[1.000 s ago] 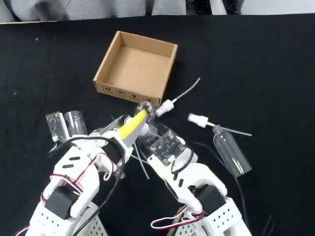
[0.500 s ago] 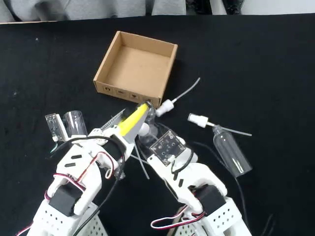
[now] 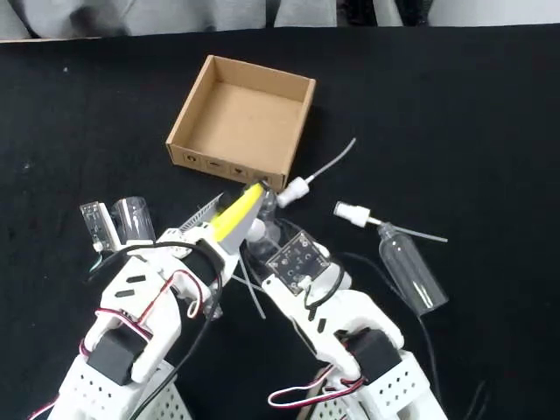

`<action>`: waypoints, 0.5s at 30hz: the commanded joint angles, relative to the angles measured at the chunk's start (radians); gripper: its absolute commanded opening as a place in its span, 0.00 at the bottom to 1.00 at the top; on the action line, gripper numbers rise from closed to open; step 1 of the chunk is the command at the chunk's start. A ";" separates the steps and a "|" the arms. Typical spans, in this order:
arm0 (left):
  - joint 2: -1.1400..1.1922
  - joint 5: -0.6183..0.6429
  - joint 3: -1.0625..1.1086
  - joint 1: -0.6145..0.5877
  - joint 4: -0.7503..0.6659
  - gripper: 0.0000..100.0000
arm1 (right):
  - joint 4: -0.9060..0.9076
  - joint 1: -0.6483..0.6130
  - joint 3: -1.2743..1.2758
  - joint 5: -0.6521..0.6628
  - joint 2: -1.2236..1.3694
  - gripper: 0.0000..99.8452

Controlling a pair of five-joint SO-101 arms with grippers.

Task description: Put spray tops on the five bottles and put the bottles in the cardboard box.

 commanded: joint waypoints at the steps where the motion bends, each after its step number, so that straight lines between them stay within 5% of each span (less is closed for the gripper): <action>1: -0.009 0.003 -0.062 0.019 0.025 0.22 | -0.020 0.014 -0.005 0.011 -0.134 0.02; 15: -0.008 -0.037 -0.101 0.076 0.080 0.22 | 0.026 0.012 -0.013 0.087 -0.136 0.02</action>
